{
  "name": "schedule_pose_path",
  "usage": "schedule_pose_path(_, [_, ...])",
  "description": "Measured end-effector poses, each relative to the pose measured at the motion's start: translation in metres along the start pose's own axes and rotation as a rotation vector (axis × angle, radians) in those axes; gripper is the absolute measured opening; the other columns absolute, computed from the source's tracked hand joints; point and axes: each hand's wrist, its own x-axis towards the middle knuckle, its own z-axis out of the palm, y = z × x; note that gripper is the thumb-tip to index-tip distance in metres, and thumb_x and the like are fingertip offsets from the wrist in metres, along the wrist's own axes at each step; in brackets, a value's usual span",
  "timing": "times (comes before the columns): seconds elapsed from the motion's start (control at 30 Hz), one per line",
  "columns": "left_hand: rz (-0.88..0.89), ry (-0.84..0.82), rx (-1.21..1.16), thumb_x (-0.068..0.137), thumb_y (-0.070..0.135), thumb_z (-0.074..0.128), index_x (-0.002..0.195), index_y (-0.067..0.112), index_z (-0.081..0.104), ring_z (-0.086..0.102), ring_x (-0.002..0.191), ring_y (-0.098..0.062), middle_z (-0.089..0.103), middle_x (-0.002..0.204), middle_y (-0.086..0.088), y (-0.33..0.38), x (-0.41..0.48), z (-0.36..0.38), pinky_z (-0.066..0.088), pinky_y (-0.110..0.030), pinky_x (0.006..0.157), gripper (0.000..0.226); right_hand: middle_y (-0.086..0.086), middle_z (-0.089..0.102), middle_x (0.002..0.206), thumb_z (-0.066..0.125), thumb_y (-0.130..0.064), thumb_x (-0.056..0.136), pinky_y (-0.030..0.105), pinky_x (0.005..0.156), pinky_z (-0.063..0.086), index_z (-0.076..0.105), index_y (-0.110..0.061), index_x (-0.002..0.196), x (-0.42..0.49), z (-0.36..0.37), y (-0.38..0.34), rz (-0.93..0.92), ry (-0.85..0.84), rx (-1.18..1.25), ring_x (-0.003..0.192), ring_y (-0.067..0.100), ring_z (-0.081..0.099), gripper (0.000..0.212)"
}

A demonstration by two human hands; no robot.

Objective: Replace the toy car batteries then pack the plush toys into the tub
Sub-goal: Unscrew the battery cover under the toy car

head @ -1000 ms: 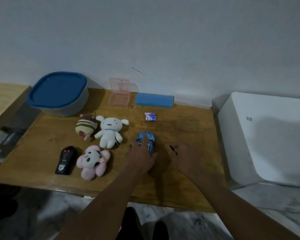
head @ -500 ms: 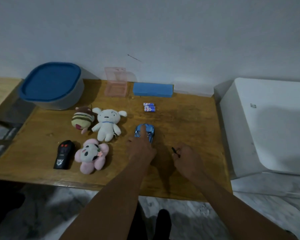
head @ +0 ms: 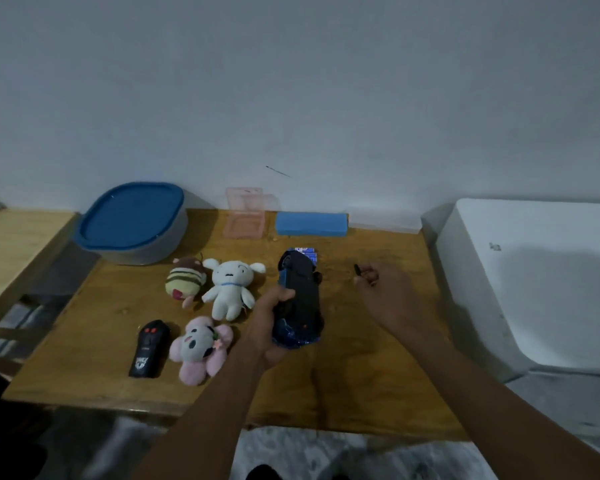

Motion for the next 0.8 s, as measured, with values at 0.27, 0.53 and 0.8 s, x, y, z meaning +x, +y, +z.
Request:
schedule_pose_path(0.27, [-0.053, -0.072, -0.055, 0.084, 0.018, 0.047, 0.121, 0.001, 0.057, 0.062, 0.083, -0.032, 0.063, 0.105, -0.020, 0.030, 0.000, -0.002, 0.057, -0.040, 0.071, 0.043, 0.011, 0.071, 0.083, 0.061, -0.012, 0.092, 0.039, 0.065, 0.062, 0.064, -0.014, 0.108, -0.003, -0.019, -0.056, 0.059, 0.124, 0.494, 0.068, 0.022, 0.070, 0.017])
schedule_pose_path(0.53, [-0.134, -0.129, 0.304, 0.096, 0.016, 0.047, 0.124, 0.009, 0.057, 0.068, 0.097, -0.030, 0.071, 0.110, -0.014, 0.038, 0.000, -0.003, 0.054, -0.040, 0.082, 0.031, 0.016, 0.069, 0.083, 0.062, -0.003, 0.089, 0.031, 0.061, 0.060, 0.060, -0.018, 0.109, -0.026, -0.008, -0.074, 0.067, 0.242, 0.678, 0.068, 0.018, 0.068, 0.025])
schedule_pose_path(0.8, [-0.063, -0.206, 0.442, 0.092, -0.004, 0.052, 0.139, 0.057, 0.030, 0.069, 0.102, -0.034, 0.070, 0.116, -0.005, 0.038, -0.004, 0.011, 0.056, -0.047, 0.079, 0.080, 0.013, 0.068, 0.080, 0.065, 0.001, 0.086, 0.035, 0.071, 0.060, 0.059, -0.014, 0.117, -0.022, -0.016, -0.061, -0.014, 0.228, 0.589, 0.076, 0.024, 0.071, 0.035])
